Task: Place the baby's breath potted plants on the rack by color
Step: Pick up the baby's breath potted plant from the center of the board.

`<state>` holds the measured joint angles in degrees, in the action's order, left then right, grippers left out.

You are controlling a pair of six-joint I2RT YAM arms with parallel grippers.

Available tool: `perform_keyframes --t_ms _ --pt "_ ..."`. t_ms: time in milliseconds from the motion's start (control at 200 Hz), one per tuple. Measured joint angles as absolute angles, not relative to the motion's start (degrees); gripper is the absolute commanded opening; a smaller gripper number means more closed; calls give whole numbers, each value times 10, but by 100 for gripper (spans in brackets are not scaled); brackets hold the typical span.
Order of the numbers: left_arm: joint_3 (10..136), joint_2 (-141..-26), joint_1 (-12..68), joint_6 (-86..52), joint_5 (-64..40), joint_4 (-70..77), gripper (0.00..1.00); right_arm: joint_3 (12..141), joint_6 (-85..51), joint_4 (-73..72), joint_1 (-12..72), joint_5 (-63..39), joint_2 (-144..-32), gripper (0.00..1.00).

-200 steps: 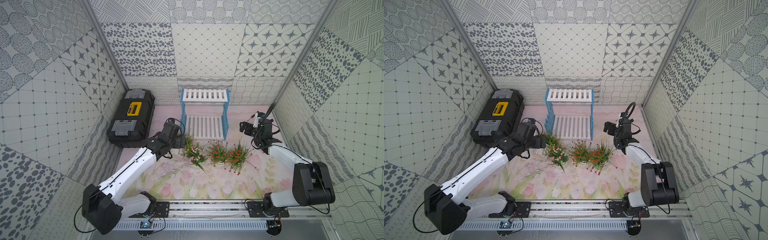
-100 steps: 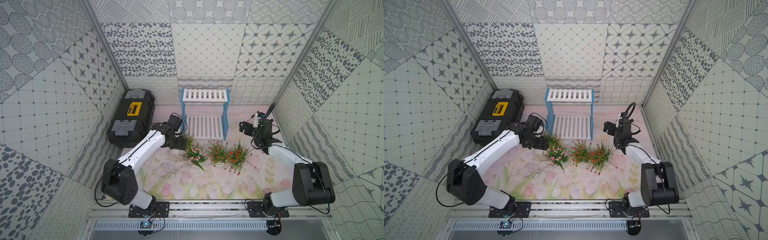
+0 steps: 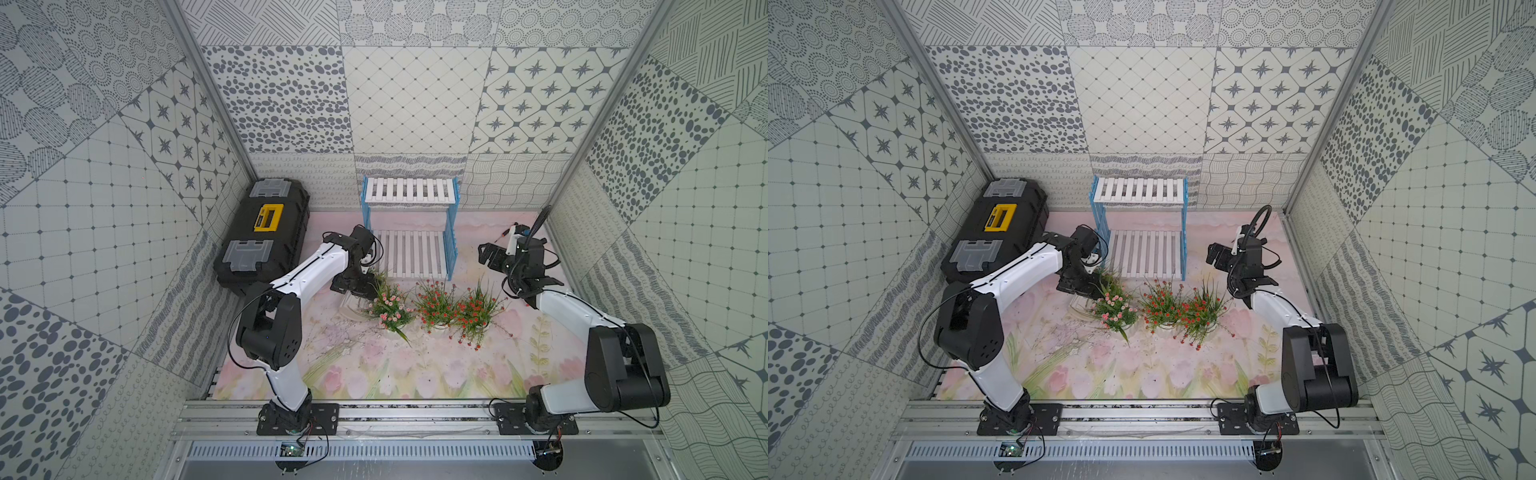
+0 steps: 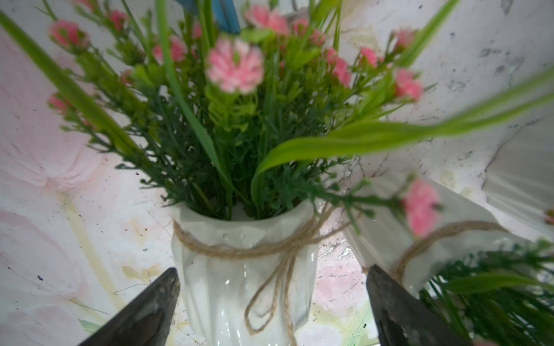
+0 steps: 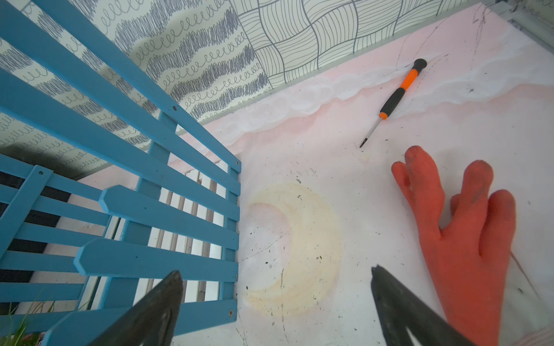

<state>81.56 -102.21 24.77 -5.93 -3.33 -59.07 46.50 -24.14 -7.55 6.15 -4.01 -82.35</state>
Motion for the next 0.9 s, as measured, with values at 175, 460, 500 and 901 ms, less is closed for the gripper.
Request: perform_keyframes --t_ms 175,460,500,901 --pt "821 -1055 248 -45 -27 -594 94 465 -242 -76 62 -40 -823 98" --pt "808 -1077 248 -35 -23 -590 95 465 -246 -76 62 -40 -834 98" --pt "806 -1081 247 -34 -22 -589 95 465 -247 -76 62 -40 -834 98" --pt "789 -1103 245 -28 -19 -568 86 465 -247 -76 62 -39 -835 98"
